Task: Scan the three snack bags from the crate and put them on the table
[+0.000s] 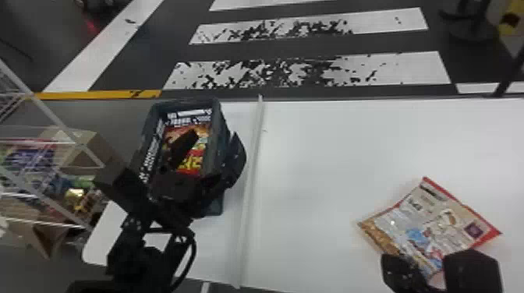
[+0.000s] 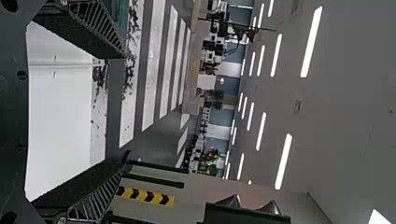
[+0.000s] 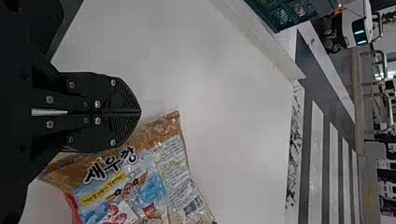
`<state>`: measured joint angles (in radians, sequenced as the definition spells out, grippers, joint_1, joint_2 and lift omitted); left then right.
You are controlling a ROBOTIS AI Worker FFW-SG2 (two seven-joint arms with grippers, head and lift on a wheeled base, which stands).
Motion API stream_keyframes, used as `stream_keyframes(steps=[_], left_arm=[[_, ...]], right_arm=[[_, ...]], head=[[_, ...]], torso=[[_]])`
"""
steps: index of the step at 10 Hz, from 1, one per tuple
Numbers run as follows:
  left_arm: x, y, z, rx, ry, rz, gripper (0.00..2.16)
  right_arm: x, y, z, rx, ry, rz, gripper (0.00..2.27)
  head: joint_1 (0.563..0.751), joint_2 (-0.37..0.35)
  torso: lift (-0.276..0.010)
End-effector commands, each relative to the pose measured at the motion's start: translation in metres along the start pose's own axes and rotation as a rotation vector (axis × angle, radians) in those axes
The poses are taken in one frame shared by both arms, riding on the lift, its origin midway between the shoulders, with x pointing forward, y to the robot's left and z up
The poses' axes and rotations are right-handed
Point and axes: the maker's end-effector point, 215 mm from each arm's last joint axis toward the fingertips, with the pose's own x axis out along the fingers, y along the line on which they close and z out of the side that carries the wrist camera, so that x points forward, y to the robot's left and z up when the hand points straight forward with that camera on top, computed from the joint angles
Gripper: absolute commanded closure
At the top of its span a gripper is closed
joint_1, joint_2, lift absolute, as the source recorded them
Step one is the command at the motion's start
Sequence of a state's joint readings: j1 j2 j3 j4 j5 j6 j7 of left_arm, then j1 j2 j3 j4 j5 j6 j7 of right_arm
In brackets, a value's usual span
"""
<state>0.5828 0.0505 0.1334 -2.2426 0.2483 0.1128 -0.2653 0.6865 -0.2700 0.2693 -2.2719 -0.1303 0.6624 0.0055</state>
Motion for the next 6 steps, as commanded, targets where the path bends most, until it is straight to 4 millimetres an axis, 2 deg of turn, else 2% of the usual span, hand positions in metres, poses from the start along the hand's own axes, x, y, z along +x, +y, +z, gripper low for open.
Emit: stream_keyframes(steps=[1, 3, 6], left_arm=[[0.001, -0.002, -0.001, -0.003, 0.0, -0.004, 0.04], [0.001, -0.004, -0.001, -0.002, 0.001, -0.01, 0.04], [0.0, -0.006, 0.0, -0.001, 0.0, -0.016, 0.04]], right_arm=[[0.003, -0.003, -0.011, 0.003, 0.022, -0.005, 2.24], [0.006, -0.016, -0.021, 0.007, 0.037, -0.043, 2.24], [0.003, -0.066, -0.025, 0.006, 0.041, -0.178, 2.24]], head=[[0.695, 0.213], [0.695, 0.204], [0.695, 0.15]], torso=[[-0.094], [-0.094], [-0.094]])
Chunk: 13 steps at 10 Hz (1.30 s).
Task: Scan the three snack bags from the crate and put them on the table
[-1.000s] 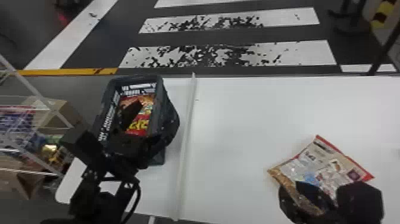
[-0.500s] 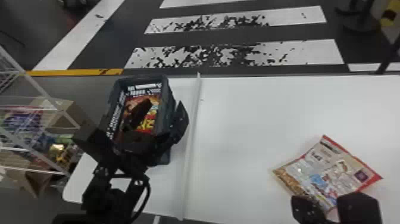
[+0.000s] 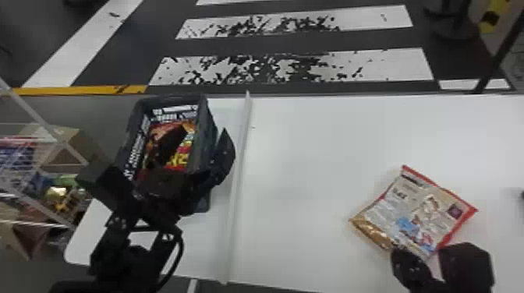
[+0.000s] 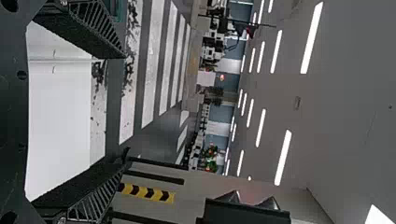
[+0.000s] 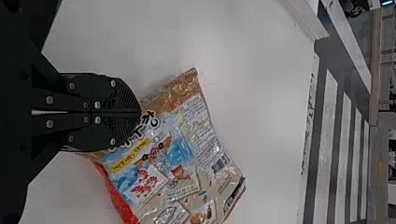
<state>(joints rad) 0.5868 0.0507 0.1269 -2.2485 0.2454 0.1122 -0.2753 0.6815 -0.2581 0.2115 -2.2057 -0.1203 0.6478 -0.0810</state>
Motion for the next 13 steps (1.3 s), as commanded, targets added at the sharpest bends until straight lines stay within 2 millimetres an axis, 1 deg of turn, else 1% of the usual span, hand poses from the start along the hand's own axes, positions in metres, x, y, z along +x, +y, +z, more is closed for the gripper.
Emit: stream_keyframes(steps=[1, 2, 3, 4, 5, 6, 7, 8, 9, 11, 12, 13], left_arm=[[0.0, -0.001, 0.001, 0.0, -0.002, -0.002, 0.04], [0.0, -0.002, 0.003, 0.0, -0.007, -0.004, 0.04], [0.0, -0.004, 0.004, -0.001, -0.009, -0.007, 0.04], [0.001, -0.006, 0.003, -0.003, -0.006, -0.01, 0.04], [0.001, -0.006, 0.004, -0.002, -0.009, -0.009, 0.04], [0.0, -0.006, 0.003, -0.001, -0.007, -0.009, 0.04], [0.001, -0.007, 0.004, 0.001, -0.009, -0.011, 0.04], [0.0, -0.007, 0.005, 0.001, -0.009, -0.011, 0.04], [-0.002, -0.008, 0.005, 0.006, -0.008, -0.011, 0.04], [-0.007, -0.011, 0.006, 0.013, -0.003, -0.013, 0.04], [-0.009, -0.012, 0.006, 0.014, 0.002, -0.014, 0.04], [-0.012, -0.012, 0.005, 0.019, 0.005, -0.016, 0.04]], right_arm=[[0.0, -0.029, -0.006, 0.007, 0.019, -0.066, 2.24], [0.0, -0.047, -0.004, 0.012, 0.016, -0.113, 2.24], [0.0, -0.059, -0.002, 0.02, 0.015, -0.134, 2.24], [-0.003, -0.064, -0.001, 0.038, 0.014, -0.136, 2.24], [-0.015, -0.054, 0.003, 0.081, 0.01, -0.091, 2.24], [-0.027, -0.045, 0.019, 0.085, -0.016, -0.069, 2.24], [-0.031, -0.043, 0.036, 0.084, -0.045, -0.066, 2.24], [-0.026, -0.042, 0.056, 0.085, -0.082, -0.062, 2.24], [-0.018, -0.04, 0.076, 0.084, -0.132, -0.053, 2.24], [0.011, -0.034, 0.118, 0.064, -0.264, -0.042, 2.24], [0.027, -0.034, 0.126, 0.06, -0.306, -0.045, 2.24], [0.04, -0.037, 0.129, 0.069, -0.337, -0.05, 2.24]], head=[[0.695, 0.119], [0.695, 0.101], [0.695, 0.063], [0.695, 0.035], [0.695, 0.015], [0.695, 0.014], [0.695, 0.023], [0.695, 0.035], [0.695, 0.041], [0.695, 0.055], [0.695, 0.066], [0.695, 0.075]], torso=[[-0.094], [-0.094], [-0.094], [-0.094], [-0.094], [-0.094], [-0.094], [-0.094], [-0.094], [-0.094], [-0.094], [-0.094]])
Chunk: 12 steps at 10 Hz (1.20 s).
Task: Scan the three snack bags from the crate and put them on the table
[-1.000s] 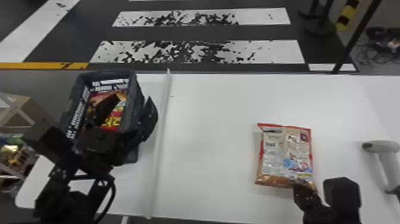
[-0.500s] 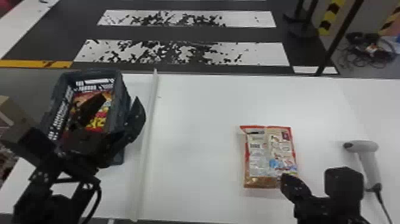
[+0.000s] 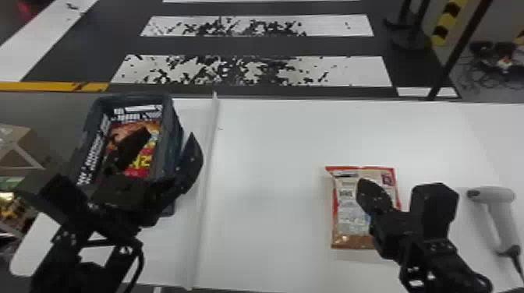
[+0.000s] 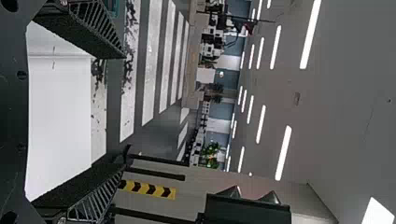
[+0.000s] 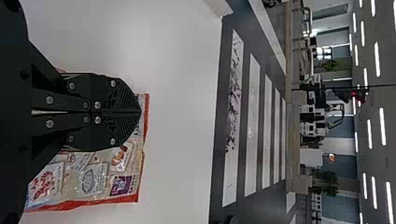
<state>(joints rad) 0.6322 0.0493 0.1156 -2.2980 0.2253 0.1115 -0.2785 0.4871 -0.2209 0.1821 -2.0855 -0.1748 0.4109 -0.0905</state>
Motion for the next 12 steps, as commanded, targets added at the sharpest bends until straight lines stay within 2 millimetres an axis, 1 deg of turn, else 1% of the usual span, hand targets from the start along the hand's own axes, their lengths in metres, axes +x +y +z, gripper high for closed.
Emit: stream_keyframes(steps=[1, 2, 3, 4, 8, 9, 11, 12], left_arm=[[-0.004, 0.001, 0.001, 0.009, 0.003, 0.002, 0.04], [-0.006, 0.002, -0.001, 0.01, 0.01, 0.002, 0.04], [-0.007, 0.001, 0.001, 0.012, 0.007, 0.001, 0.04], [-0.007, 0.001, 0.0, 0.012, 0.009, 0.001, 0.04], [-0.006, -0.002, 0.004, 0.011, -0.007, -0.003, 0.04], [-0.006, -0.002, 0.005, 0.013, -0.008, -0.004, 0.04], [-0.005, -0.003, 0.006, 0.011, -0.011, -0.007, 0.04], [-0.004, -0.004, 0.005, 0.01, -0.011, -0.009, 0.04]], right_arm=[[0.016, -0.006, -0.004, 0.011, -0.039, -0.013, 2.24], [0.021, -0.011, -0.009, 0.014, -0.051, -0.02, 2.24], [0.023, -0.014, -0.02, 0.012, -0.033, -0.024, 2.24], [0.024, -0.016, -0.025, 0.011, -0.032, -0.028, 2.24], [0.025, -0.019, -0.059, 0.004, 0.018, -0.036, 2.24], [0.026, -0.023, -0.065, 0.004, 0.023, -0.043, 2.24], [0.026, -0.039, -0.076, 0.009, 0.035, -0.07, 2.24], [0.026, -0.048, -0.078, 0.012, 0.035, -0.087, 2.24]], head=[[0.695, 0.078], [0.695, 0.077], [0.695, 0.073], [0.695, 0.071], [0.695, 0.063], [0.695, 0.059], [0.695, 0.046], [0.695, 0.039]], torso=[[-0.094], [-0.094], [-0.094], [-0.094], [-0.094], [-0.094], [-0.094], [-0.094]])
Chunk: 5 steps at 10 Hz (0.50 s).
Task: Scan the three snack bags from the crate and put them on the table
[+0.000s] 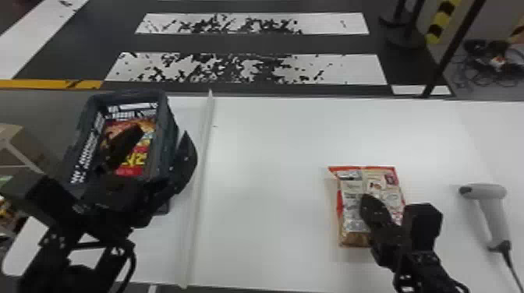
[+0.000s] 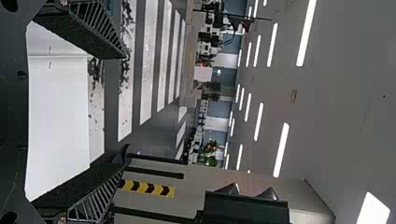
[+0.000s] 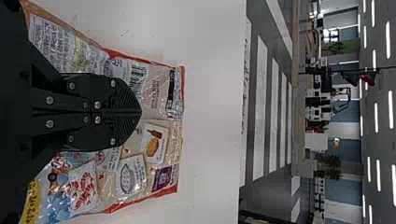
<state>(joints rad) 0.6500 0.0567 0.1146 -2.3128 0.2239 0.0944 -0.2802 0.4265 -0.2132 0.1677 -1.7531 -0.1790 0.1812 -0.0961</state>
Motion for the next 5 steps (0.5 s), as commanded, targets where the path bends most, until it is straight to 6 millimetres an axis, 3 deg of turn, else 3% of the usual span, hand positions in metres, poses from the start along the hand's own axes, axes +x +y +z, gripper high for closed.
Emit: stream_keyframes(steps=[1, 3, 5], left_arm=[[0.001, -0.001, -0.001, -0.001, 0.0, -0.003, 0.04], [0.002, -0.001, 0.0, -0.001, -0.003, -0.003, 0.04], [0.004, -0.001, 0.0, -0.004, -0.004, -0.004, 0.04]], right_arm=[[-0.001, -0.016, -0.004, 0.012, 0.003, -0.027, 2.24], [-0.002, -0.031, -0.005, 0.018, 0.005, -0.052, 2.24], [-0.004, -0.033, -0.005, 0.035, 0.001, -0.048, 2.24]], head=[[0.695, 0.024], [0.695, -0.005], [0.695, -0.021]], torso=[[-0.094], [-0.094], [-0.094]])
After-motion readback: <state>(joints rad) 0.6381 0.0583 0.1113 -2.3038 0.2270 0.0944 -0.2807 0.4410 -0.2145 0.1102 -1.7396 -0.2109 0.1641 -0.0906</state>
